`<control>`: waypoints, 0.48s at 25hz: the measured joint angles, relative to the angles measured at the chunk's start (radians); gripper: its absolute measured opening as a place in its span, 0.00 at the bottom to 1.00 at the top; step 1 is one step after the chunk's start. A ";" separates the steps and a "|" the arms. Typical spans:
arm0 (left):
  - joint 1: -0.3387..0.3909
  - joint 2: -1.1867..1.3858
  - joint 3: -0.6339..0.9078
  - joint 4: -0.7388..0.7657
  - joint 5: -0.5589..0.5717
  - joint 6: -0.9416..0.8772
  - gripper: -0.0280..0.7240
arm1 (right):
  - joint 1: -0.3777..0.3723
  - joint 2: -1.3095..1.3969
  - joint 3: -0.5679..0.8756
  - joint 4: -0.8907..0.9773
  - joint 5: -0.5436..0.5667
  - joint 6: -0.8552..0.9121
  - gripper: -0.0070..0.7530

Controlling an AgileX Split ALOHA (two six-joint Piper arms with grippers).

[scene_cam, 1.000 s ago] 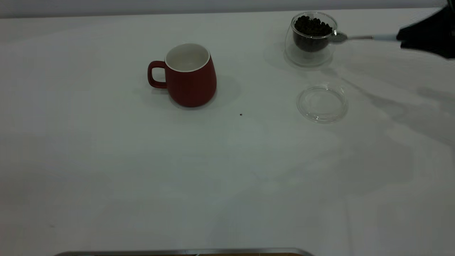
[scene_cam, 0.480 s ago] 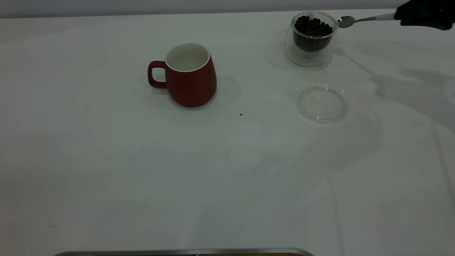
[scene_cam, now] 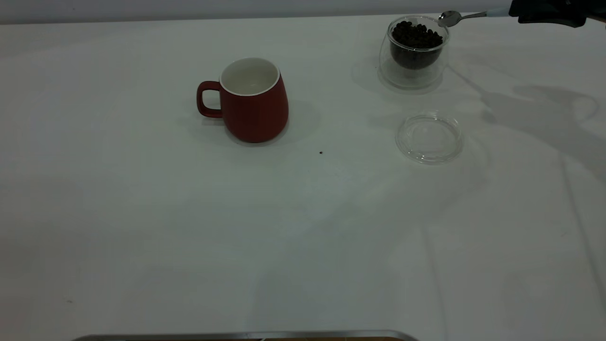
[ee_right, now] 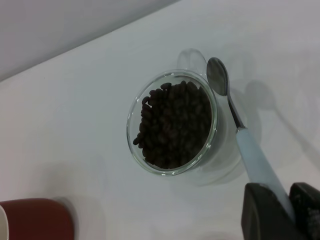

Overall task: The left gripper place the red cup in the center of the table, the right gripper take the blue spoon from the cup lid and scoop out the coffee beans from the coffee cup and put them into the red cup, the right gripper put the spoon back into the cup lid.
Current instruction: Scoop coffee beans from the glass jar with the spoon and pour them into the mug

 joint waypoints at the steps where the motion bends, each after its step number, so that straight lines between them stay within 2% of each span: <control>1: 0.000 0.000 0.000 0.000 0.000 0.000 0.66 | -0.001 0.000 0.000 0.000 0.005 0.000 0.15; 7: 0.000 0.000 0.000 0.000 0.000 0.000 0.66 | -0.039 -0.001 0.000 -0.024 0.090 0.001 0.15; 12: 0.000 0.000 0.000 0.000 0.000 -0.002 0.66 | -0.043 -0.029 0.000 -0.083 0.121 0.029 0.15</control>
